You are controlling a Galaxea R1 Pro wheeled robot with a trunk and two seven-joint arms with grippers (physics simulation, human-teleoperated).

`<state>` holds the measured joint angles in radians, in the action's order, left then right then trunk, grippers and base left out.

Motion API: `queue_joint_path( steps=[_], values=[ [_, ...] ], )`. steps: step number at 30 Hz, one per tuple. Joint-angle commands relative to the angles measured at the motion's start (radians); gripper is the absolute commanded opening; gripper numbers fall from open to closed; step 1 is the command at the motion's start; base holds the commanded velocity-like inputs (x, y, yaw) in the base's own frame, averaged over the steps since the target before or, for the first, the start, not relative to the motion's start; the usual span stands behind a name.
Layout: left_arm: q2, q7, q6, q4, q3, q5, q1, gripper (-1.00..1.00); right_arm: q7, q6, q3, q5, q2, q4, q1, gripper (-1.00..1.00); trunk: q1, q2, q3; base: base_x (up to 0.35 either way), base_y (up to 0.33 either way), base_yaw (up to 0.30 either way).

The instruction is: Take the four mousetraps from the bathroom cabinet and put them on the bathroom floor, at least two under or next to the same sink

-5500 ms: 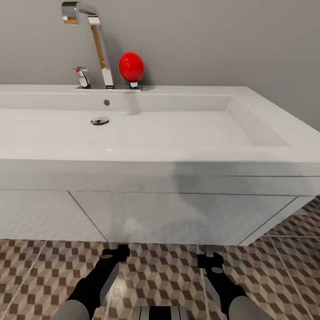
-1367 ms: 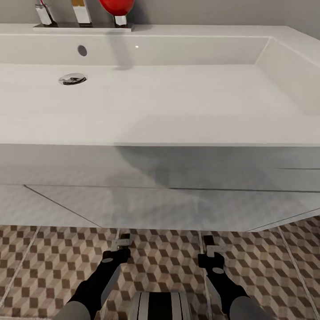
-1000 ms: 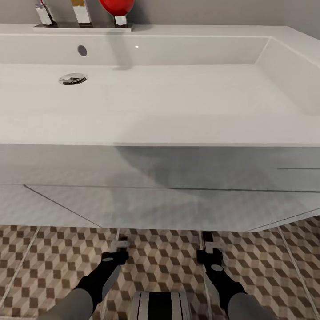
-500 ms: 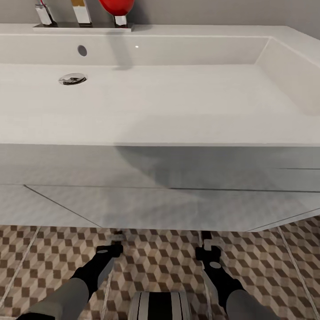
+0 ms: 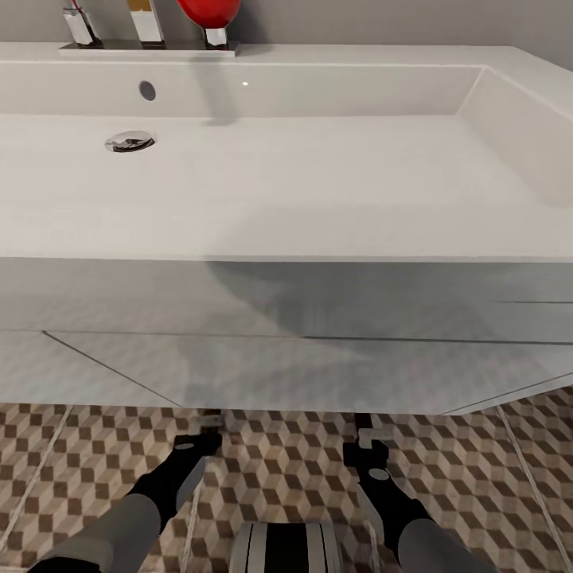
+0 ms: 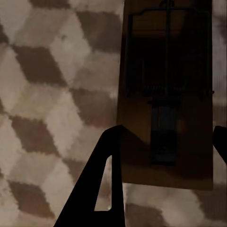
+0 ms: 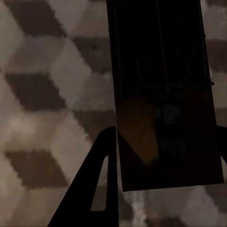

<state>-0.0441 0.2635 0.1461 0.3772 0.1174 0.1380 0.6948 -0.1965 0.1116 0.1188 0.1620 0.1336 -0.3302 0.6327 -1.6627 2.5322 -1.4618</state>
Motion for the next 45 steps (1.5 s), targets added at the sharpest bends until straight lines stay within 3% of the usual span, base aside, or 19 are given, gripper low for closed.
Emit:
queue_joint_path(
  steps=[1, 24, 45],
  values=[
    [-0.001, 0.007, 0.005, 0.003, 0.008, 0.010, 0.000, -1.00, 0.001, 0.003, 0.009, 0.009, 0.001, 0.001, 0.000, -1.00, 0.000, 0.000, -0.001, 0.000, 0.000, 0.000],
    [-0.027, 0.008, 0.009, 0.023, 0.008, 0.006, 0.000, -1.00, -0.011, 0.001, 0.009, 0.011, -0.003, -0.016, 0.000, -1.00, 0.000, 0.000, -0.001, 0.000, 0.000, 0.000],
    [-0.028, 0.011, 0.009, 0.012, 0.006, 0.012, -0.001, -1.00, -0.017, 0.014, 0.010, 0.011, -0.005, -0.018, 0.000, -1.00, 0.000, 0.000, -0.001, 0.000, 0.000, 0.000]
  ],
)
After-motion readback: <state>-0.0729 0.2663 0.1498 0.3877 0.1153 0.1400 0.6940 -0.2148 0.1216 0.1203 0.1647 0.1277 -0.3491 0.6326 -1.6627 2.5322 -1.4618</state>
